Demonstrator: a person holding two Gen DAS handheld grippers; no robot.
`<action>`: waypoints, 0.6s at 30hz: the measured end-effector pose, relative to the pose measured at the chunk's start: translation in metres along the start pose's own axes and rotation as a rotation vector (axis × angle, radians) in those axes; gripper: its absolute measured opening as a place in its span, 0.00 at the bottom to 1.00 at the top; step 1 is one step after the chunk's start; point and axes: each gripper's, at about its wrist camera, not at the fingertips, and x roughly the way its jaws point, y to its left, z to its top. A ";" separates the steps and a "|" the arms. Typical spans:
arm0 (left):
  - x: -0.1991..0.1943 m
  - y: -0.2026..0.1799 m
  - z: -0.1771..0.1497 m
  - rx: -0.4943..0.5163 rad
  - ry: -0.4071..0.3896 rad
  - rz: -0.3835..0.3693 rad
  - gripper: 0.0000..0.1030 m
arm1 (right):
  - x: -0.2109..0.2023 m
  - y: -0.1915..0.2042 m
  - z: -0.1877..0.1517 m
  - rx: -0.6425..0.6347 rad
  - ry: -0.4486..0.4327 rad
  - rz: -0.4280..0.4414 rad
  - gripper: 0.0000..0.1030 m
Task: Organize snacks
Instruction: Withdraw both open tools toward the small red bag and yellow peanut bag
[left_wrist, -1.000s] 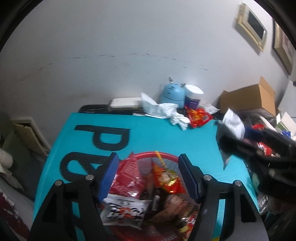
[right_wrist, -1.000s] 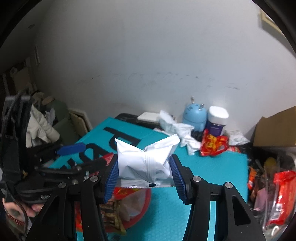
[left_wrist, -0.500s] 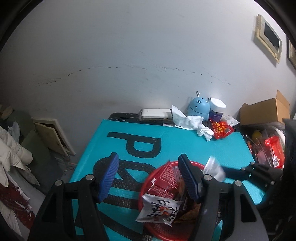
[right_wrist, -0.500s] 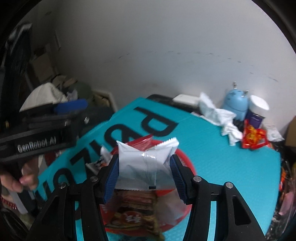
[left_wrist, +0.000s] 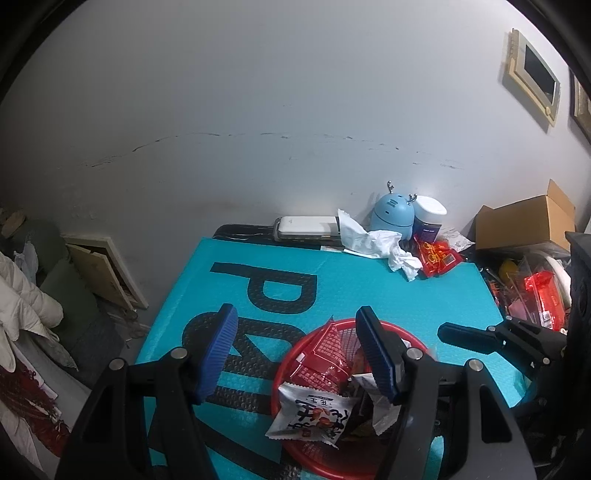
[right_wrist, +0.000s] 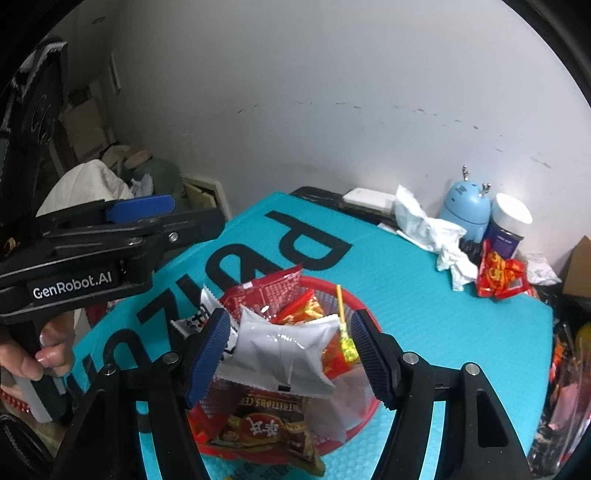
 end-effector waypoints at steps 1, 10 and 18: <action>-0.001 0.000 0.000 0.001 -0.003 -0.002 0.64 | -0.002 0.000 0.001 0.003 -0.004 -0.003 0.66; -0.025 0.000 0.000 -0.016 -0.039 -0.017 0.64 | -0.025 -0.001 0.005 0.032 -0.053 -0.049 0.66; -0.069 -0.004 -0.003 -0.015 -0.090 -0.030 0.64 | -0.066 0.016 0.009 0.003 -0.116 -0.089 0.66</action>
